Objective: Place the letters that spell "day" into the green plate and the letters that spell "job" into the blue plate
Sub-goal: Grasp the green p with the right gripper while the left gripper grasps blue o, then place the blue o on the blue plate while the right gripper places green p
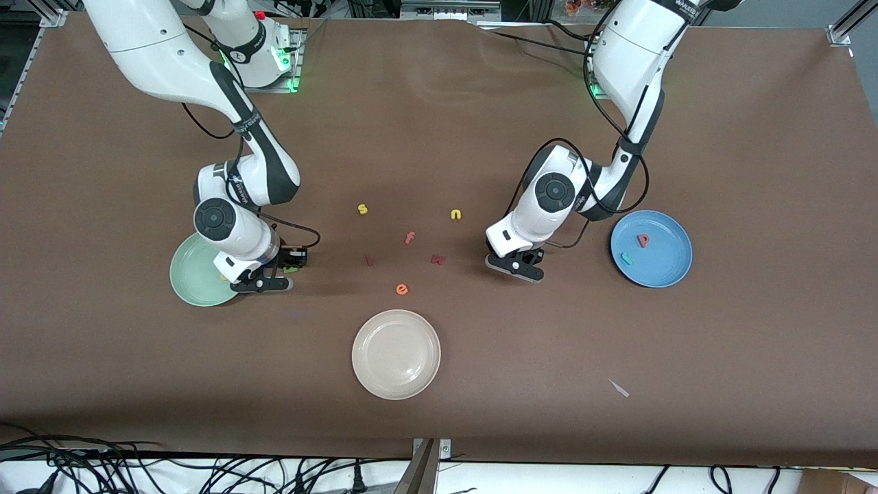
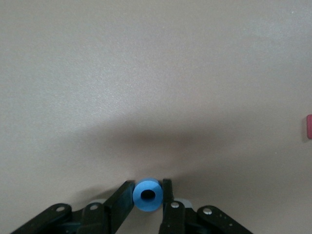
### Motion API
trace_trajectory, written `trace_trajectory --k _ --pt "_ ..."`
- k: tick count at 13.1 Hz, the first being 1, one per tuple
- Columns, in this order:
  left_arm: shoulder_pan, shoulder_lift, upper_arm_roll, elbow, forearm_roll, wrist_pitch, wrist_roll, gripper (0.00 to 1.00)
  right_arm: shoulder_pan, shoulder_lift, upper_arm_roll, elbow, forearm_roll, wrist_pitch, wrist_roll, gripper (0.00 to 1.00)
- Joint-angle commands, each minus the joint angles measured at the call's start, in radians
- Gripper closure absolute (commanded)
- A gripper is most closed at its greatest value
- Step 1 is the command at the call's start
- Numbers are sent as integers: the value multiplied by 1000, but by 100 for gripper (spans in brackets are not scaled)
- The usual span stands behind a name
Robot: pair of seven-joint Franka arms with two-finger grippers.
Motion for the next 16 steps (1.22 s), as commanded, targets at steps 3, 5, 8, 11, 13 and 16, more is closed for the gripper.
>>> trace_trajectory --k 3,5,8,11,13,16 --pt "49 -66 25 -18 29 -19 55 100 -6 -13 4 -22 13 25 -17 61" --pt "131 -153 25 -55 29 -106 131 100 -7 -13 4 -21 13 25 -17 63" --pt "295 -277 18 -174 29 -160 341 100 -7 -13 4 -21 13 25 -17 65" --pt "426 -385 18 -321 29 -160 516 100 -7 -13 4 -19 13 25 -17 68" --pt "469 -423 24 -377 29 -160 573 100 -7 -13 4 -19 13 25 -17 69" --pt "501 -417 25 -401 30 -153 581 96 -7 -13 4 -19 13 25 -15 74"
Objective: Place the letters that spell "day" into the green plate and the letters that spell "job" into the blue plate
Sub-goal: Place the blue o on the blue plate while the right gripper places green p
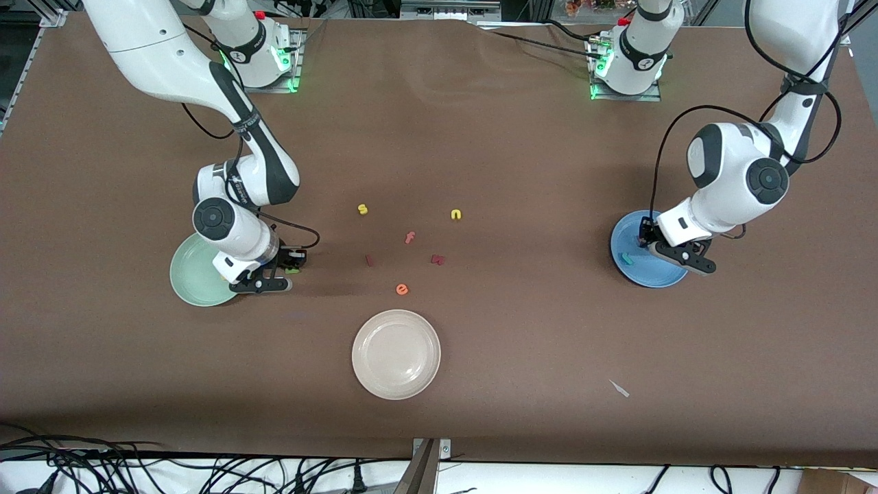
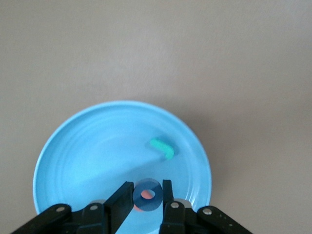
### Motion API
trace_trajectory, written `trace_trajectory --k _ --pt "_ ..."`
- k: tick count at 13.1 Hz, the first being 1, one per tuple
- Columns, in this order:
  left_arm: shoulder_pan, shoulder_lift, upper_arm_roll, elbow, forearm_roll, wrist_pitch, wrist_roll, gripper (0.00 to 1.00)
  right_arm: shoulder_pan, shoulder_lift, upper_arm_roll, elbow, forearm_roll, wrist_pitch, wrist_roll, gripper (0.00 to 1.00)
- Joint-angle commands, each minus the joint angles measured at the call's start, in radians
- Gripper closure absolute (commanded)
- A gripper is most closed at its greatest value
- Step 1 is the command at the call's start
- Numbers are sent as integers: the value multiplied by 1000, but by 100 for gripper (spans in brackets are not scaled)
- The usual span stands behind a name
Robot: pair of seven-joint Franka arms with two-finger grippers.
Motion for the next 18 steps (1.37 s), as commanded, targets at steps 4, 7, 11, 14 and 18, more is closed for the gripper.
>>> trace_trajectory --k 4,7,11,14,18 --pt "35 -25 -10 -35 107 34 7 85 -6 -12 5 -19 13 11 -14 80" --pt "70 1 -10 -27 191 83 8 85 -6 -14 5 -17 13 8 -10 83" --pt "93 30 -10 -29 194 114 7 57 -6 -20 5 -14 13 1 -15 85" --pt "93 36 -10 -33 193 112 -10 0 -5 -34 4 2 13 -37 -21 86" --pt "93 -61 -11 -39 196 -10 -13 0 -6 -75 -4 30 12 -156 -50 86"
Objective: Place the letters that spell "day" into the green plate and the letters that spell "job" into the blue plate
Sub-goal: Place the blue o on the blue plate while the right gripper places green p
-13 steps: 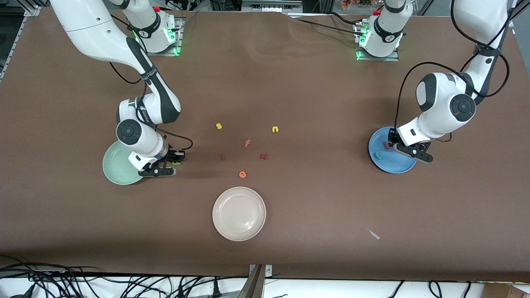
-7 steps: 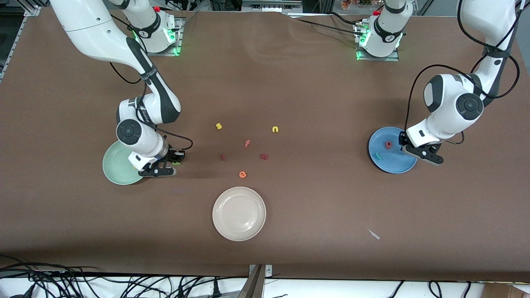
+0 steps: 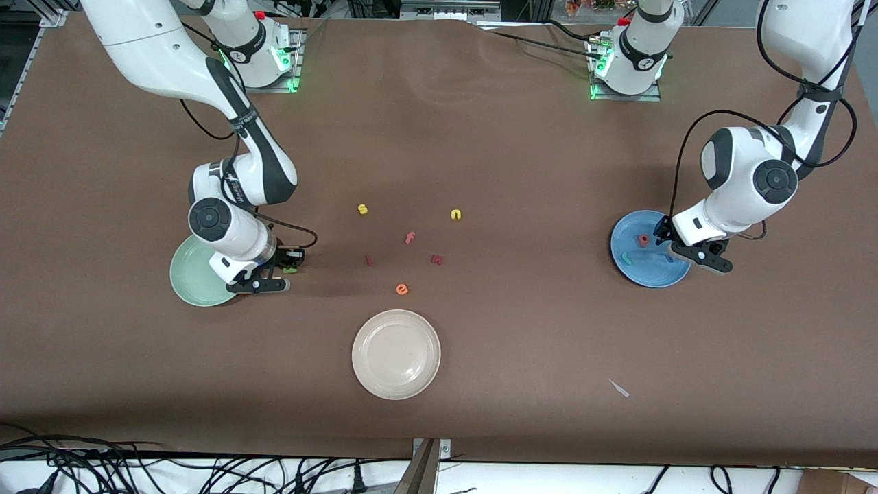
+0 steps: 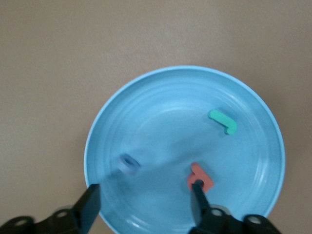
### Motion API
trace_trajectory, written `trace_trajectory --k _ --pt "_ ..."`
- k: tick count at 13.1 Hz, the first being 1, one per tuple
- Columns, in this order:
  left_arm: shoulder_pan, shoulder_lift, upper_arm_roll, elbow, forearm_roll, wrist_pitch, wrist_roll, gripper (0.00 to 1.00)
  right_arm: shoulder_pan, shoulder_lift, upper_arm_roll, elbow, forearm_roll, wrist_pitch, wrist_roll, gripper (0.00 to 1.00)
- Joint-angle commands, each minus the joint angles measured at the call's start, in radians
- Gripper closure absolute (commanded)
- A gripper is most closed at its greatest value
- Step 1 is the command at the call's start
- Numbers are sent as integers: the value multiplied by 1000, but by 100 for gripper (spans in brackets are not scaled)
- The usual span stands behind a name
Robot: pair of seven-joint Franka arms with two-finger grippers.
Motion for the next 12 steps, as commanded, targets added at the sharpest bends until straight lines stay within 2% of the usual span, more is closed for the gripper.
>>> trace_trajectory --k 1,3,6,8,9,11,12 --pt "10 -125 -10 -22 34 -81 -14 0 -6 -57 -19 3 13 -84 -67 86" --pt "9 -213 -11 -20 23 -98 -15 0 -6 -75 -67 3 13 -125 -173 86" --pt "3 -347 -17 -2 21 -224 -17 0 -7 -77 -137 2 13 -133 -316 86" --pt "-5 -430 -19 60 21 -381 -14 0 -7 -71 -185 2 13 -133 -402 84" --pt "-5 -445 -19 131 20 -495 -12 0 -17 -65 -197 2 13 -133 -423 77" --pt "-7 -449 -19 266 20 -659 -15 0 -34 -57 -197 5 13 -132 -410 1" --pt "-7 -449 -20 307 18 -687 -23 0 -32 -62 -194 14 13 -138 -416 0"
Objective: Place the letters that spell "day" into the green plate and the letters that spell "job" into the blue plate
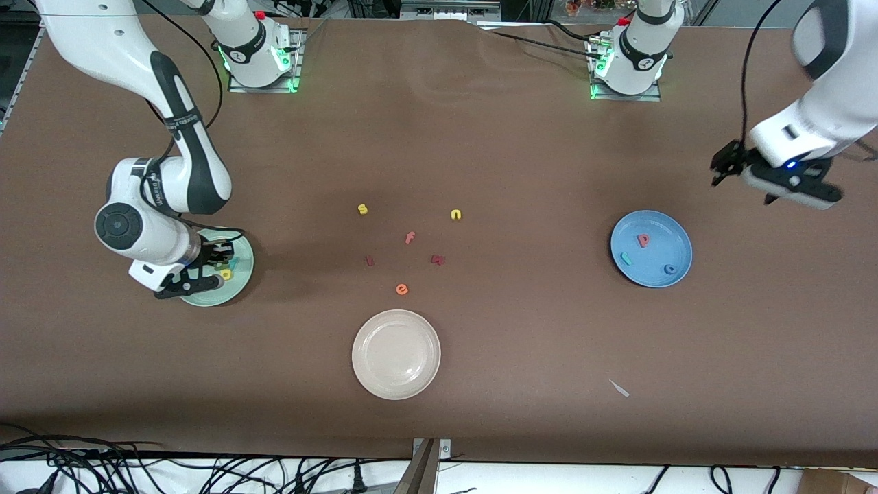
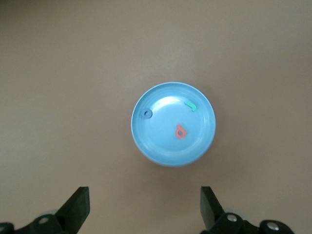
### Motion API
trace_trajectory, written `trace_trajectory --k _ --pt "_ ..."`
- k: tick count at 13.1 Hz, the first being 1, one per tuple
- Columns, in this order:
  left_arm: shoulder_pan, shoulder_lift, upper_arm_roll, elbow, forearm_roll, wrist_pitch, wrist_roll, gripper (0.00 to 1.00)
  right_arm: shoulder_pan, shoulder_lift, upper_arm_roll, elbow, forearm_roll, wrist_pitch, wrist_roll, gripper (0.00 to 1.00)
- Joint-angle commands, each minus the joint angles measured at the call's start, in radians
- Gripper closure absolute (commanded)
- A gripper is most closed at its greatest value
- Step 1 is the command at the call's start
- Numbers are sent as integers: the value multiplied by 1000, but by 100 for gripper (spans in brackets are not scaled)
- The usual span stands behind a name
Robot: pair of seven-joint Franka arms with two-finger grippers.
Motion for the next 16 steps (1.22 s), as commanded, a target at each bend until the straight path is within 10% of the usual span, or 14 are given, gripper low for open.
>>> trace_trajectory --k 1,16 --pt "-4 18 -5 143 12 -120 -50 0 9 -7 9 30 13 -50 -20 0" --pt "-43 104 -45 391 -63 -361 -322 0 33 -96 164 458 13 -758 179 0"
